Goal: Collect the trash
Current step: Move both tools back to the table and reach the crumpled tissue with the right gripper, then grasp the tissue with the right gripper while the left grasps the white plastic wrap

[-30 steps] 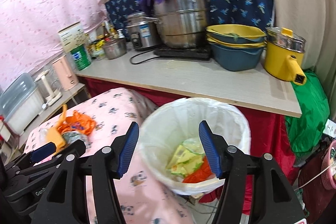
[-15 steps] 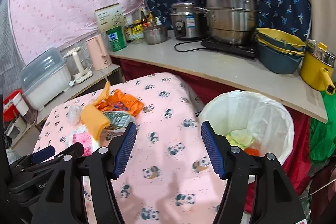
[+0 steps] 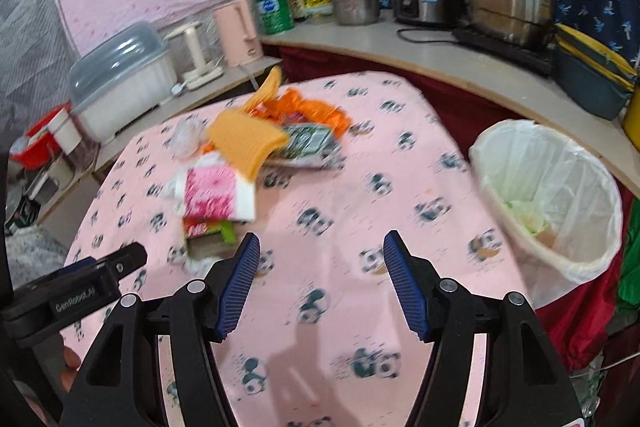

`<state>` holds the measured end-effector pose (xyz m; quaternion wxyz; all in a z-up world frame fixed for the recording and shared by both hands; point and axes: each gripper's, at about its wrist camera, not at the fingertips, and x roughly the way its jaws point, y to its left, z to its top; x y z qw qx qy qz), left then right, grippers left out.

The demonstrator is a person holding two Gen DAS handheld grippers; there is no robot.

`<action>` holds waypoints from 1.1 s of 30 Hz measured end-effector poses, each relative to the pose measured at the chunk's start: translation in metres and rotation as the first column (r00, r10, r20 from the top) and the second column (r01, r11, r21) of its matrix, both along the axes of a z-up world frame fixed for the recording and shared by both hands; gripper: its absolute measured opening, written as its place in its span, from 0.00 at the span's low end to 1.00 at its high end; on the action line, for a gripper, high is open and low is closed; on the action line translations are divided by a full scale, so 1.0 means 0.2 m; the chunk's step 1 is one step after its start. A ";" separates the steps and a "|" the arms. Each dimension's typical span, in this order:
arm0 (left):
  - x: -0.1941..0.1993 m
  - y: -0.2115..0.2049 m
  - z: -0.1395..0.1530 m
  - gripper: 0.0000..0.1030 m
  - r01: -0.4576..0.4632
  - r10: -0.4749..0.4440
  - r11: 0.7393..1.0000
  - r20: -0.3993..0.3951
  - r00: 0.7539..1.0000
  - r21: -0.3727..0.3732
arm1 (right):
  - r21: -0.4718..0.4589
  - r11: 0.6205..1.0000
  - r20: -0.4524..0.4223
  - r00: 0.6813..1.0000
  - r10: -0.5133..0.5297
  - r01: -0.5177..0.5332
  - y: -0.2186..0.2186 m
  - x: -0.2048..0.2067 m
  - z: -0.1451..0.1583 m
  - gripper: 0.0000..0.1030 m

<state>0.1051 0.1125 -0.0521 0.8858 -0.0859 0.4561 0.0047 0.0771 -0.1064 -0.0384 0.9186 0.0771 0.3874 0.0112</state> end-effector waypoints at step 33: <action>0.11 0.17 -0.11 0.82 -0.036 0.036 0.999 -0.047 0.998 -0.003 | 0.024 0.977 -0.154 0.965 0.212 -0.210 0.40 0.20 -0.35 0.18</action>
